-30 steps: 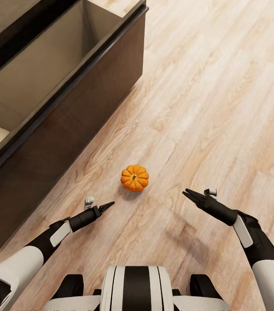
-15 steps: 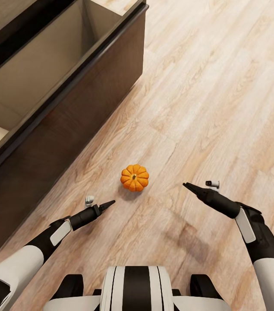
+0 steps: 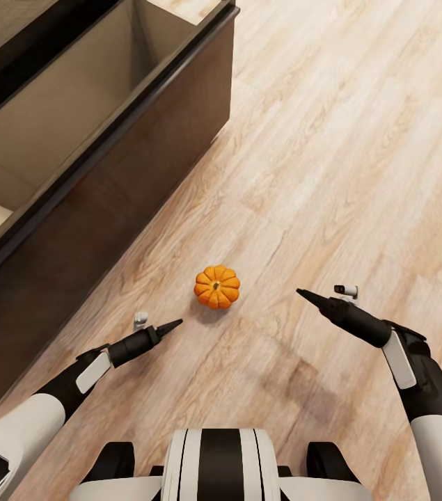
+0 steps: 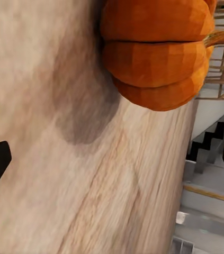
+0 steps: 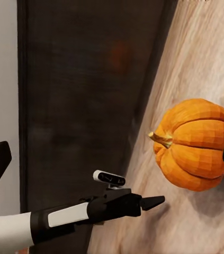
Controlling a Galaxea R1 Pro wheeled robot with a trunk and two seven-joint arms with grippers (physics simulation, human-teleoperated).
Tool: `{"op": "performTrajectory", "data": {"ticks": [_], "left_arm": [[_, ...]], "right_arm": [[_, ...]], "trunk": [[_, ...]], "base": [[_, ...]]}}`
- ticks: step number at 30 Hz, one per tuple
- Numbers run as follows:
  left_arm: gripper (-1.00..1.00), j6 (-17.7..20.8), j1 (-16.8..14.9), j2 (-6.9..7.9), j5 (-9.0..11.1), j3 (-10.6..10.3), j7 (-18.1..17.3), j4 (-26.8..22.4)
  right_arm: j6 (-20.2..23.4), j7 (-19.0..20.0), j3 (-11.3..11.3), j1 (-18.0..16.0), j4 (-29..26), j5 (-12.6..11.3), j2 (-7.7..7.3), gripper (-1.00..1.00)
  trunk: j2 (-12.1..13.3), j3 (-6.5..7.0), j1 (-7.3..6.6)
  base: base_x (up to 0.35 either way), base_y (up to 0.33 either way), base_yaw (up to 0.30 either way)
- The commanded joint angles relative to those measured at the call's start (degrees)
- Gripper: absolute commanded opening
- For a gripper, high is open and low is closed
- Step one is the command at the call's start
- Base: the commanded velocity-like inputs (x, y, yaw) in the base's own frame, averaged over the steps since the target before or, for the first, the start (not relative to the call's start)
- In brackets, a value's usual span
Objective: Place each of the two pumpkins and all three candles from the living room inside a cabinet in the living room (use any cabinet), then make sure every cabinet is closed, and position the cauldron so it is next to a table in the living room.
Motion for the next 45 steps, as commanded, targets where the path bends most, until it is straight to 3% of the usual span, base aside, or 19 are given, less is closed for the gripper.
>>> {"op": "performTrajectory", "data": {"ticks": [1, 45], "left_arm": [[1.0, 0.0, 0.0, 0.02, 0.0, 0.0, 0.0, -0.1], [1.0, -0.4, 0.0, 0.23, 0.2, 0.4, 0.2, 0.3]], "right_arm": [[0.0, 0.0, 0.0, 0.0, 0.0, 0.0, 0.03, 1.0], [0.0, 0.0, 0.0, 0.0, 0.2, 0.0, 0.3, 1.0]], "trunk": [[0.0, 0.0, 0.0], [0.0, 0.0, 0.0]], "base": [[0.118, -0.121, 0.0], [0.08, -0.063, 0.0]]}}
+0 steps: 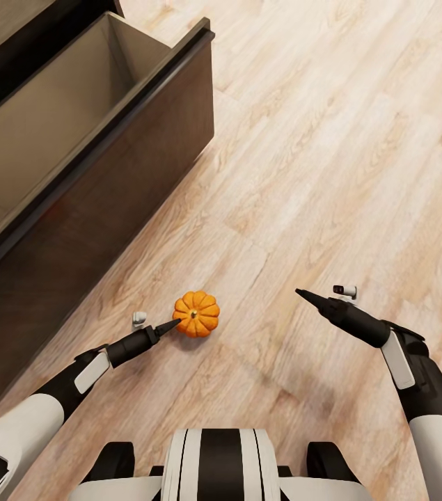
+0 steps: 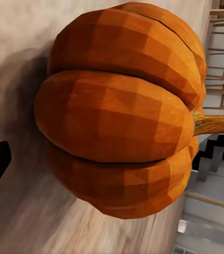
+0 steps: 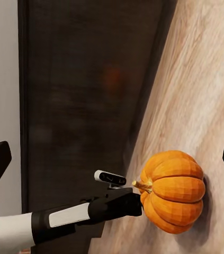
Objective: Place each of the two pumpkins and all three candles from the living room inside a cabinet in the living room (use any cabinet), then make sure every cabinet is closed, and position the cauldron so it is next to a table in the living room.
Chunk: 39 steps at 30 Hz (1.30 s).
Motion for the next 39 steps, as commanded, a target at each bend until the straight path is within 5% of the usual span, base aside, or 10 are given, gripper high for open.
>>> {"op": "performTrajectory", "data": {"ticks": [1, 14, 24, 39], "left_arm": [[1.0, 0.0, 0.0, 0.0, 0.0, 0.0, 0.0, 0.0], [1.0, -0.1, 0.0, 0.0, 0.1, 0.0, 0.7, 0.2], [1.0, -0.1, 0.0, -0.55, 0.0, 0.0, 6.2, -0.4], [1.0, -0.1, 0.0, -0.7, 0.0, 0.0, 5.9, -0.6]], "right_arm": [[0.0, 0.0, 0.0, 0.0, 0.0, 0.0, 0.02, 1.0], [0.0, -0.1, 0.0, 0.0, 0.1, -0.1, 0.06, 1.0], [0.0, -0.1, 0.0, 0.0, 0.1, -0.1, 0.06, 1.0], [0.0, -0.2, 0.0, 0.0, 0.2, -0.2, 0.06, 1.0]], "trunk": [[0.0, 0.0, 0.0], [0.0, 0.0, 0.0], [0.0, 0.0, 0.0], [0.0, 0.0, 0.0]], "base": [[0.0, 0.0, 0.0], [0.0, 0.0, 0.0], [0.0, 0.0, 0.0], [0.0, 0.0, 0.0]]}}
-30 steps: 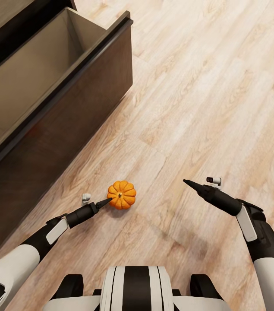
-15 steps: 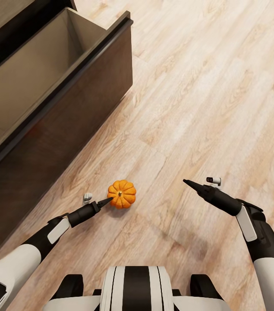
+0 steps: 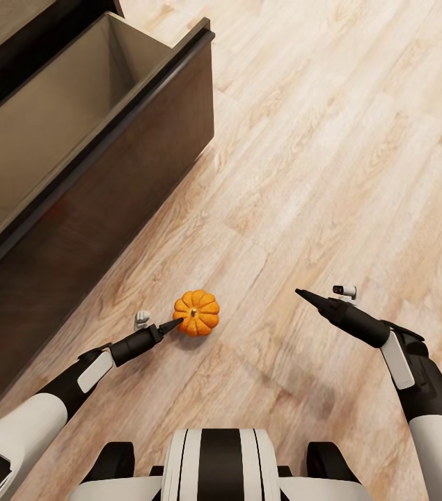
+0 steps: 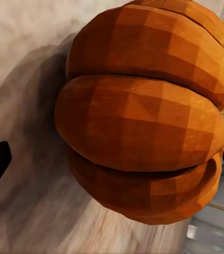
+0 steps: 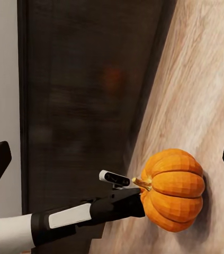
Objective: Place each of the two pumpkins and all three candles from the living room inside a cabinet in the living room (use any cabinet), then make sure every cabinet is closed, and position the cauldron so it is next to a table in the living room.
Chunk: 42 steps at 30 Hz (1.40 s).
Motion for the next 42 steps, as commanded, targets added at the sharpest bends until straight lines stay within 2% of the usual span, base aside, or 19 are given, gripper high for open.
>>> {"op": "performTrajectory", "data": {"ticks": [1, 35, 42], "left_arm": [[1.0, -0.4, 0.0, 0.02, -0.5, 0.1, 1.0, 0.1], [1.0, -0.3, 0.0, -0.25, -0.6, 0.0, 1.6, -1.7], [1.0, -0.3, 0.0, -0.25, -0.5, 0.1, 1.6, -1.7]], "right_arm": [[0.0, 0.0, 0.0, 0.0, 0.0, 0.0, 0.0, 1.0], [0.2, -0.6, 0.0, 0.0, -0.3, 0.7, 0.04, 1.0], [0.2, -2.0, 0.1, 0.0, -0.3, 0.7, 0.09, 1.0]], "trunk": [[0.0, 0.0, 0.01], [0.0, 0.0, 0.01], [0.0, 0.23, 0.01]], "base": [[0.0, 0.0, 0.0], [0.007, -0.019, 0.0], [0.0, 0.0, -0.038]]}}
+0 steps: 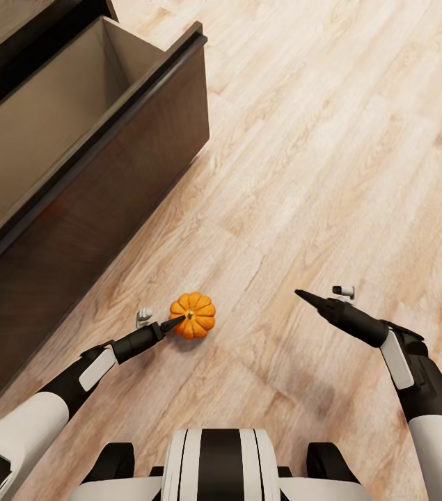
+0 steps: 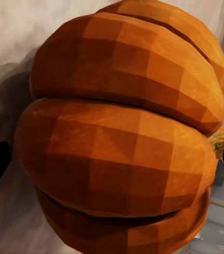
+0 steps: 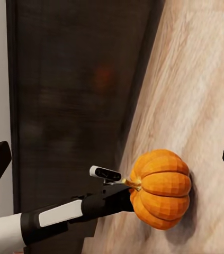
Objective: Place each of the two pumpkins and all three candles from the living room inside a cabinet in the living room (use any cabinet), then make sure every cabinet is closed, and position the cauldron so it is next to a table in the living room.
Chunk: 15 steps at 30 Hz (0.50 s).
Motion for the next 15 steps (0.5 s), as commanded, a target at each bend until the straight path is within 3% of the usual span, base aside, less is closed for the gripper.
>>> {"op": "performTrajectory", "data": {"ticks": [1, 15], "left_arm": [[1.0, 0.0, 0.0, 0.0, 0.0, 0.0, 0.0, 0.0], [1.0, 0.1, 0.0, -0.08, 0.0, -0.1, 1.1, 0.0]], "right_arm": [[0.0, 0.0, 0.0, 0.0, 0.0, 0.0, -0.01, 1.0], [0.0, -0.1, 0.0, 0.0, 0.1, -0.1, -0.03, 1.0]], "trunk": [[0.0, 0.02, 0.0], [0.0, 0.65, 0.0]], "base": [[0.0, 0.0, -0.012], [0.0, 0.0, -0.058]]}}
